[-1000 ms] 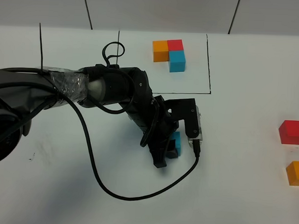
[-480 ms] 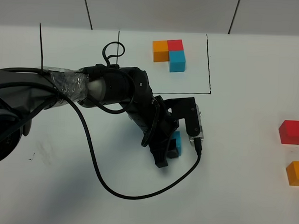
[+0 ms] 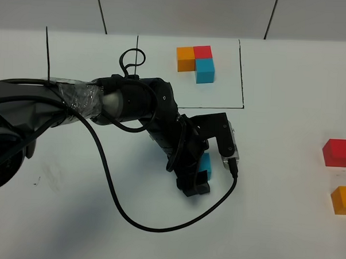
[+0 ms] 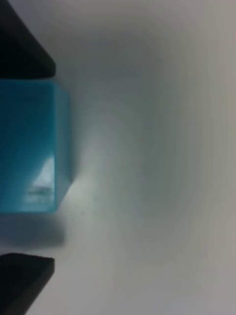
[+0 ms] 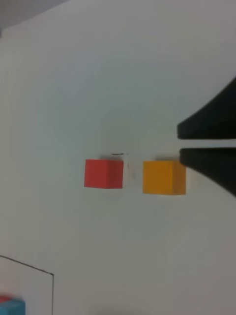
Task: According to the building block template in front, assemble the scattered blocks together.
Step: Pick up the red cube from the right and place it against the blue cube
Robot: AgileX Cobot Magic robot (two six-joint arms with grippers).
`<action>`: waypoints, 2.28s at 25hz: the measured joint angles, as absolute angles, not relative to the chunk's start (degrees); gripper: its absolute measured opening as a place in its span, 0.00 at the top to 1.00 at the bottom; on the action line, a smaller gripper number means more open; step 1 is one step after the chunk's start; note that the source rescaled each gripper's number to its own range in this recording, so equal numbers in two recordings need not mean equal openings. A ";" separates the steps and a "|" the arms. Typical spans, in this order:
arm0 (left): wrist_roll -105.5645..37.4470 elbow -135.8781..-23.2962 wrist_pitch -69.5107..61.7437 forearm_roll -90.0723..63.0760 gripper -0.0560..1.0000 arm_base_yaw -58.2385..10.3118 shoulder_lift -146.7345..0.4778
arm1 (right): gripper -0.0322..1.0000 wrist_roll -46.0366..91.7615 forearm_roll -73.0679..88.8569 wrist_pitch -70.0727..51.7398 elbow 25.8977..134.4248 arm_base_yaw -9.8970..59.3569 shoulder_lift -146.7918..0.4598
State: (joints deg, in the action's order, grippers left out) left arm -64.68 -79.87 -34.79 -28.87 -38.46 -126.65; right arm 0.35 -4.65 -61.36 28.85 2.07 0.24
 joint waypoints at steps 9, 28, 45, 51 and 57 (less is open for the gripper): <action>-62.72 -79.44 -34.38 -23.46 0.11 -38.86 -124.71 | 0.97 0.35 -4.65 -61.36 28.85 2.07 0.24; -59.15 -78.87 -38.17 -17.29 0.20 -38.80 -110.43 | 0.97 0.34 -4.65 -61.36 28.85 2.07 0.24; -32.50 -78.87 -41.64 -16.38 0.95 -38.80 -106.30 | 0.97 0.41 -4.65 -61.36 28.85 2.07 0.24; 0.92 -78.87 -40.18 -16.34 0.95 -38.80 -106.28 | 0.97 0.41 -4.65 -61.36 28.85 2.07 0.24; 7.65 -78.87 -36.55 -10.31 0.95 -38.80 -106.28 | 0.97 0.35 -4.65 -61.36 28.85 2.07 0.24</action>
State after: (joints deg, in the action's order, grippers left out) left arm 7.65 -78.87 -36.55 -10.31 -38.80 -106.28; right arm 0.35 -4.65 -61.36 28.85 2.07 0.24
